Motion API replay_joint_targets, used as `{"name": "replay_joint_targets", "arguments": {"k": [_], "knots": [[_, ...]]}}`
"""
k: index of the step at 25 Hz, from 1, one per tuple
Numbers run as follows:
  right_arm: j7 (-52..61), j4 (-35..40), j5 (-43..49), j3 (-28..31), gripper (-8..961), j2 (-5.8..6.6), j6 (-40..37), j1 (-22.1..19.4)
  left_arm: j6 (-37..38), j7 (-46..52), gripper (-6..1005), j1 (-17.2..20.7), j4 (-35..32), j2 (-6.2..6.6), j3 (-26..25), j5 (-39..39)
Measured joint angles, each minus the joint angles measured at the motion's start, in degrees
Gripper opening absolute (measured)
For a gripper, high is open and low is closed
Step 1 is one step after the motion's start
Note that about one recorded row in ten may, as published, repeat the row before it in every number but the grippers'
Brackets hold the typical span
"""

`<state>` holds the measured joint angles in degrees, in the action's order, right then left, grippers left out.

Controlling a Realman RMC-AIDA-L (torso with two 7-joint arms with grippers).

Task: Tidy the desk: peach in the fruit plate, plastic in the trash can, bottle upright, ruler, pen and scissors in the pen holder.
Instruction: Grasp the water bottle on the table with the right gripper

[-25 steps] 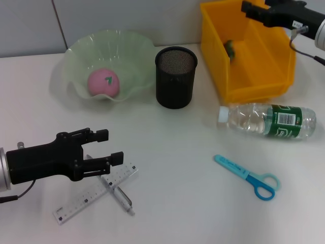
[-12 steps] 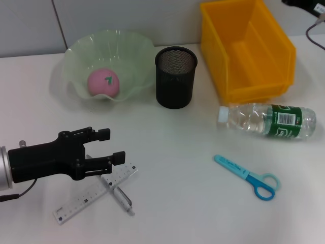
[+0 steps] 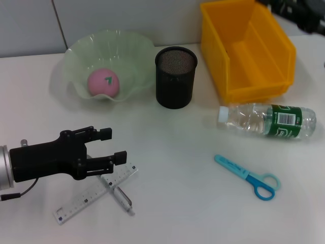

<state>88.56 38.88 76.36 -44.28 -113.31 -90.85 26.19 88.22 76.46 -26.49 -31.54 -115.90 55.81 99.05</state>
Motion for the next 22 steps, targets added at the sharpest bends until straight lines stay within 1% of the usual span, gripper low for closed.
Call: {"name": "replay_joint_targets", "arguments": {"k": [3, 6, 8, 9, 11, 14, 16, 19, 21, 22], "knots": [[1.6, 0.3, 5.0, 0.2, 753, 1.69, -4.4, -0.6, 0.0, 0.0, 773, -0.1, 0.0, -0.02, 0.0, 0.0], [3.7, 1.8, 10.6, 0.2, 753, 4.37, -7.1, -1.0, 0.1, 0.0, 773, -0.1, 0.0, -0.03, 0.0, 0.0], [6.2, 4.4, 14.9, 0.4, 753, 6.04, -7.9, -1.3, 0.1, 0.0, 772, -0.1, 0.0, -0.03, -0.1, 0.0], [7.3, 6.2, 17.3, 0.7, 753, 6.67, -8.2, -1.4, 0.1, 0.0, 772, -0.1, 0.0, -0.03, -0.1, 0.0], [9.7, 10.4, 22.7, 2.1, 753, 7.35, -9.0, -1.4, 0.1, 0.0, 772, -0.1, 0.1, -0.03, -0.1, 0.0], [13.3, 18.4, 31.2, 4.6, 753, 7.72, -10.3, -0.7, 0.1, 0.0, 771, 0.0, 0.2, -0.03, -0.1, 0.0], [15.5, 22.5, 35.9, 5.2, 753, 8.14, -11.0, 0.3, 0.1, 0.1, 771, 0.0, 0.2, -0.03, -0.2, 0.0], [18.0, 26.7, 43.4, 5.4, 753, 9.09, -13.2, 3.0, 0.0, 0.5, 770, 0.3, 0.2, -0.02, -0.4, 0.0], [18.9, 27.3, 47.7, 5.2, 753, 9.69, -14.7, 5.3, 0.0, 0.5, 770, 0.3, 0.2, -0.02, -0.4, 0.0], [19.2, 27.2, 52.5, 4.9, 753, 10.07, -15.7, 7.8, 0.0, 0.5, 769, 0.3, 0.2, -0.02, -0.4, 0.0]]}}
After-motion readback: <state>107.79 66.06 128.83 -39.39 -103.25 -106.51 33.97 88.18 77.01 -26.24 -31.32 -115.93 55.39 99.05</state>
